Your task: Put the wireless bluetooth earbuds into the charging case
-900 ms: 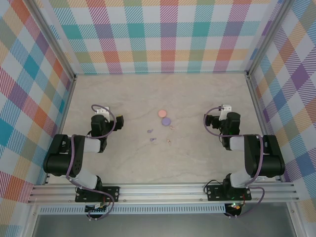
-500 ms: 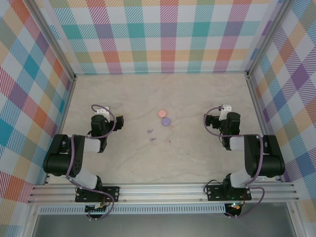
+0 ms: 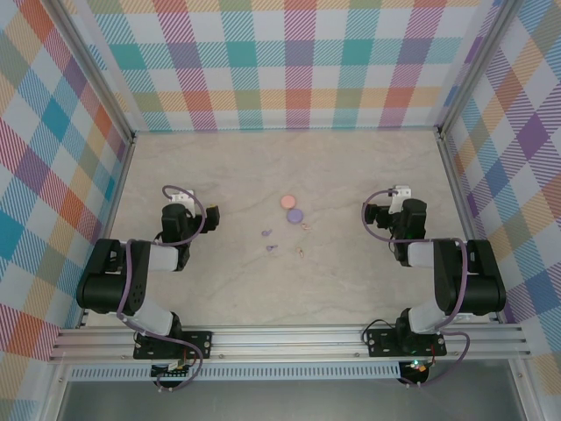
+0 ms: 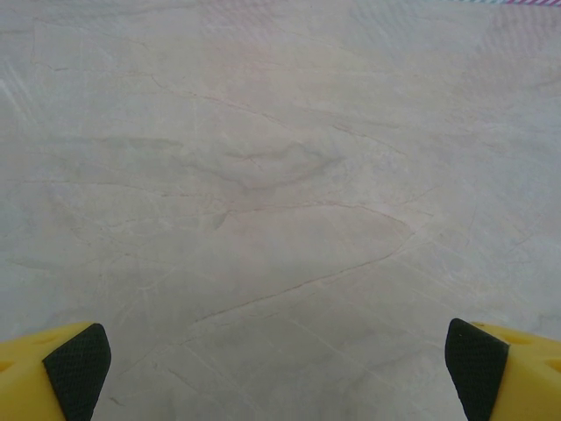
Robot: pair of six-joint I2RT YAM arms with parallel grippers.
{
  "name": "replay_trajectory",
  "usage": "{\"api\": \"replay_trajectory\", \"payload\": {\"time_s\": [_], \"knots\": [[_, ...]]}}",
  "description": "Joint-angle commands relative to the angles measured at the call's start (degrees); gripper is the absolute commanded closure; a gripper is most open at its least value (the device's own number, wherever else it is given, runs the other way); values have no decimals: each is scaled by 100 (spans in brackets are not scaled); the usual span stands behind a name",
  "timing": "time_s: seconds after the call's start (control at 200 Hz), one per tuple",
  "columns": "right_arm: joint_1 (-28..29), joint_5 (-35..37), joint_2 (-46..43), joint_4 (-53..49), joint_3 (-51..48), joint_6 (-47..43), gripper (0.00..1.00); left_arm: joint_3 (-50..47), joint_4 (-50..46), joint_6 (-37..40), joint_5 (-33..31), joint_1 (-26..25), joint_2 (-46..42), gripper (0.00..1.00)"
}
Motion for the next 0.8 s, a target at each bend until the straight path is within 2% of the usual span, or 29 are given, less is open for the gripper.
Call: {"api": "replay_trajectory", "payload": {"time_s": [0.0, 0.055, 0.14, 0.23, 0.3, 0.49, 0.655, 0.72, 0.795], "knots": [[-12, 267, -424, -1187, 608, 205, 0, 9, -178, -139, -208, 72, -526, 0], [-17, 258, -598, -2244, 1038, 360, 0, 49, -555, -312, -392, 74, -883, 0], [-17, 144, -753, -3235, 1446, 659, 0, 607, -2237, -660, -538, 69, -1410, 0], [-12, 62, -825, -4178, 1891, 1125, 0, 1134, -3486, -1100, -361, 74, -1715, 0], [-13, -61, -763, -5008, 2334, 1554, 0, 1433, -4112, -1303, 118, 72, -1882, 0], [23, -1727, -436, -5678, 2768, 2011, 0, 1924, -4966, -1783, 1397, -194, -1896, 0], [481, -2299, -71, -5950, 3026, 2069, 0, 2245, -5241, -1966, 2036, -690, -1539, 0], [756, -2436, 145, -6034, 3168, 2012, 4, 2390, -5280, -1983, 2168, -912, -1304, 1], [1055, -2472, 388, -6079, 3314, 2001, 15, 2623, -5380, -1975, 2179, -1168, -994, 6]]}}
